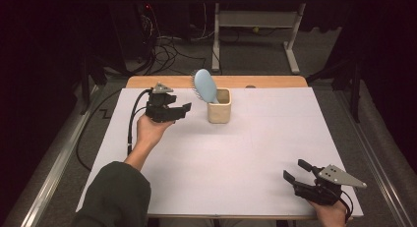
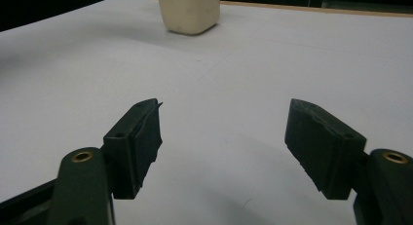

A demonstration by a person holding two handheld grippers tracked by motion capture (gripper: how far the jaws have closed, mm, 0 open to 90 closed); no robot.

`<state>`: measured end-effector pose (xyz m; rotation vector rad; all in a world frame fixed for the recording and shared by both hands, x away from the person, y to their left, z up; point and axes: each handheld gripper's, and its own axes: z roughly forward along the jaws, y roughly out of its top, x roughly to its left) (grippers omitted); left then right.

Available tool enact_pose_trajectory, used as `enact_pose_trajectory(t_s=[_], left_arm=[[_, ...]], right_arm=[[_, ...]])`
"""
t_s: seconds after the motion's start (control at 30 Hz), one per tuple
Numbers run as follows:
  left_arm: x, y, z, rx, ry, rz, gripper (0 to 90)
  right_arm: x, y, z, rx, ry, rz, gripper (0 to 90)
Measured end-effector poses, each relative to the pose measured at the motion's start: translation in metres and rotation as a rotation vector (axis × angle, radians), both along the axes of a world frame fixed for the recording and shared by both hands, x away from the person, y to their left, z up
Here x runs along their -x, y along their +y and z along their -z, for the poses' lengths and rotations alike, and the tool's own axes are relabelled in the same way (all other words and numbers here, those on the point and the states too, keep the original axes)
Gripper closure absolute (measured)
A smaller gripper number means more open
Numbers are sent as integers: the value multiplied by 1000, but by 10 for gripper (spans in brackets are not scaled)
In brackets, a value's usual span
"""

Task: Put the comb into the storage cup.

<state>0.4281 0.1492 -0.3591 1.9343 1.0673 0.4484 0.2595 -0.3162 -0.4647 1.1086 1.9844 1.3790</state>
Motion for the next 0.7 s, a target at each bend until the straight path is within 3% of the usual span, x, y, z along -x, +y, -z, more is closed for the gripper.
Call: enact_pose_trajectory(t_s=[0.7], left_arm=[[10,11,-1,16,-9,-2,349]], right_arm=[[0,0,0,-2,2,1,298]])
